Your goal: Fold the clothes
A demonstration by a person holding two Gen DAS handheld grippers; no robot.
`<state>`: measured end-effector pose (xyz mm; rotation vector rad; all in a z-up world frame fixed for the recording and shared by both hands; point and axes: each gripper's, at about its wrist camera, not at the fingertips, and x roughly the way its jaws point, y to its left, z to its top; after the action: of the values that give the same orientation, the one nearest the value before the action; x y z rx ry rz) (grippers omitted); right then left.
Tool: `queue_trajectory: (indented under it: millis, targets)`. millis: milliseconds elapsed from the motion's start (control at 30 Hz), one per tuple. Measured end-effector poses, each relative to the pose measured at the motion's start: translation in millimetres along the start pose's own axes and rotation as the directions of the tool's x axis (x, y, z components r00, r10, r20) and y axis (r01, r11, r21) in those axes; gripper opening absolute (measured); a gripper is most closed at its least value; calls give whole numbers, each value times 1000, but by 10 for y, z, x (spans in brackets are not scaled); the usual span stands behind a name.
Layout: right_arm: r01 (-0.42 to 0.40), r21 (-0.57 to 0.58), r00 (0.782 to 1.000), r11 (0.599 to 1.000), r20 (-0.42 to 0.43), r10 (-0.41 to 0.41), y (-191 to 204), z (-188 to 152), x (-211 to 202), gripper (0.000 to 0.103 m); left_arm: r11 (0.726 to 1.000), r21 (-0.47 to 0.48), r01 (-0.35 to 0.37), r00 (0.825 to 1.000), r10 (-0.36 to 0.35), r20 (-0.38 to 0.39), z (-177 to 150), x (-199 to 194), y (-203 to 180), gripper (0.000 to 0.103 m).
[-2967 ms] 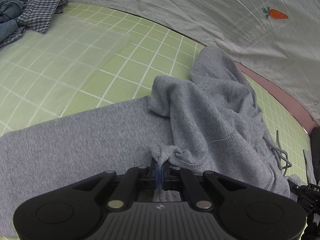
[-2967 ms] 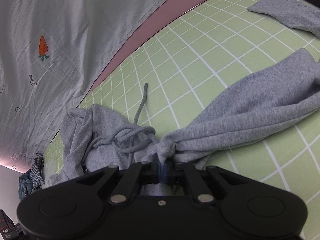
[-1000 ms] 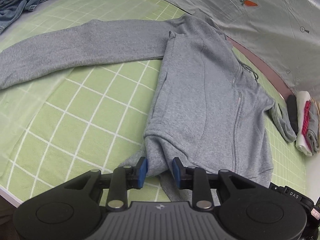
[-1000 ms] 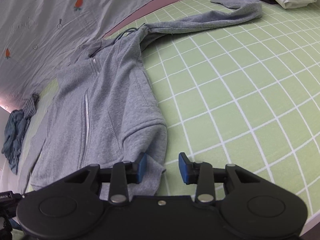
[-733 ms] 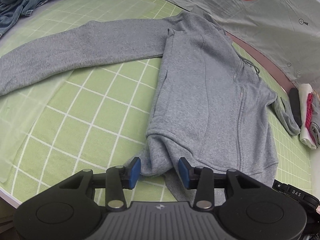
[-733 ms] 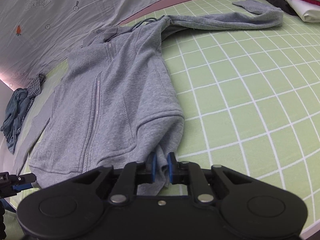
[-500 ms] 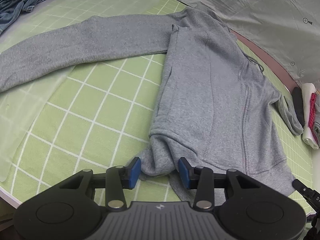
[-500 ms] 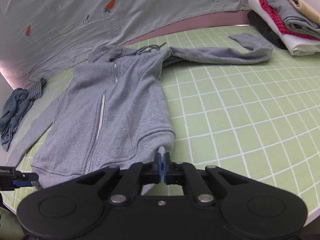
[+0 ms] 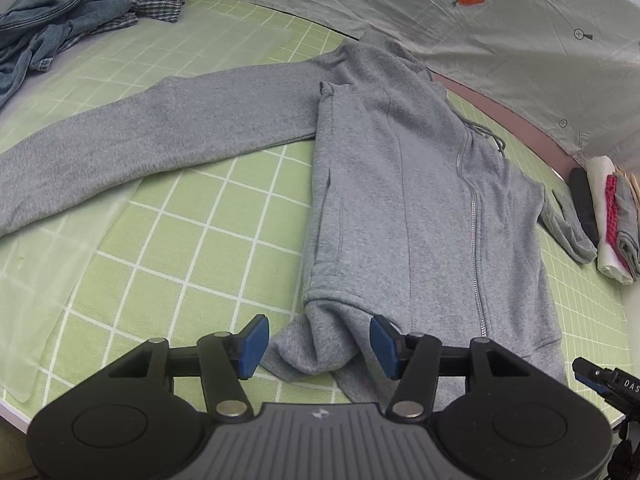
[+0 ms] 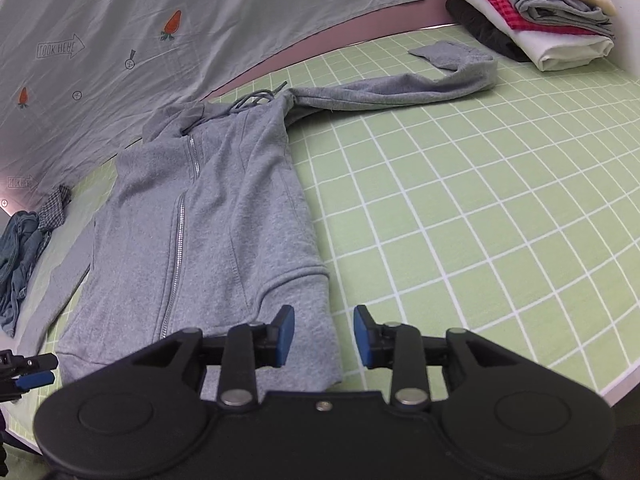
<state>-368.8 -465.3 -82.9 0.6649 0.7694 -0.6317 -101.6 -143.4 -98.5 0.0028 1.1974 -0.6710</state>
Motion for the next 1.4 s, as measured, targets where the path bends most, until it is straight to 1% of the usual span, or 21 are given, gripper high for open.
queue_trajectory:
  millis: [67, 167, 300, 367, 467, 633, 700, 800, 833, 933, 1000, 1067, 1100, 1133, 1167, 1200, 1233, 1267, 1300, 1367, 1400]
  targets:
    - [-9, 9, 1000, 1000, -12, 9, 4, 8, 47, 34, 1000, 17, 6, 1000, -6, 6, 8, -9, -16, 55]
    - [-11, -11, 999, 1000, -34, 11, 46, -16, 101, 34, 1000, 23, 0, 1000, 0, -2, -24, 28, -19, 53]
    - [-7, -26, 999, 1000, -49, 6, 70, -55, 127, 38, 991, 127, -33, 999, 33, 4, -63, -12, -83, 46]
    - [-3, -29, 999, 1000, -54, 1, 67, -68, 132, 39, 978, 200, -59, 998, 58, 14, -79, -32, -146, 42]
    - [1, -29, 998, 1000, -60, -3, 57, -66, 143, 40, 950, 298, -94, 996, 89, 29, -106, -45, -243, 41]
    - [9, -40, 997, 999, -70, -12, 69, -69, 165, 42, 909, 397, -126, 992, 120, 39, -163, 31, -383, 41]
    - [12, -43, 997, 999, -76, -16, 68, -78, 182, 43, 894, 424, -145, 989, 140, 42, -173, 86, -427, 41]
    - [18, -41, 996, 999, -85, -22, 55, -88, 216, 43, 879, 447, -164, 986, 160, 46, -160, 161, -456, 41]
    - [19, -40, 996, 999, -86, -22, 47, -86, 226, 44, 890, 431, -149, 988, 146, 40, -147, 155, -436, 41]
    - [12, -27, 996, 1000, -91, -15, 20, -74, 260, 45, 935, 346, -78, 997, 76, 17, -99, 98, -341, 41]
    - [0, -16, 995, 1000, -95, -2, 4, -54, 292, 46, 958, 287, -29, 1000, 28, 6, -67, 60, -278, 38]
    - [-15, -9, 995, 1000, -99, 15, -3, -36, 321, 46, 974, 226, 20, 1000, -20, -2, -35, 21, -215, 16]
    - [-28, -5, 994, 1000, -105, 28, -5, -28, 340, 45, 980, 195, 45, 999, -45, -5, -19, 2, -183, 14]
    - [-41, -2, 993, 999, -111, 41, -6, -20, 358, 43, 984, 164, 70, 998, -69, -8, -3, -17, -151, 9]
    - [-54, 2, 992, 999, -117, 54, -7, -12, 377, 29, 987, 133, 94, 996, -94, -9, 13, -36, -120, 7]
    - [-61, 0, 992, 998, -114, 60, -2, -4, 379, 13, 988, 101, 119, 993, -119, -10, 29, -55, -88, 6]
    - [-56, -11, 994, 998, -97, 55, 13, 4, 354, 7, 987, 70, 143, 990, -143, -10, 45, -74, -56, 5]
    - [-62, -22, 995, 998, -76, 60, 25, 18, 312, 4, 985, 38, 168, 986, -167, -9, 61, -93, -25, 4]
    - [-90, -22, 995, 996, -51, 89, 24, 46, 237, 3, 986, 20, 167, 986, -167, -10, 51, -104, 5, 4]
    - [-166, 43, 986, 985, -4, 166, -39, 115, 72, 3, 989, -6, 145, 989, -145, -15, 10, -120, 63, 4]
    - [-224, 101, 975, 969, 28, 222, -109, 159, -24, 3, 991, -19, 134, 991, -134, -18, -10, -128, 91, 4]
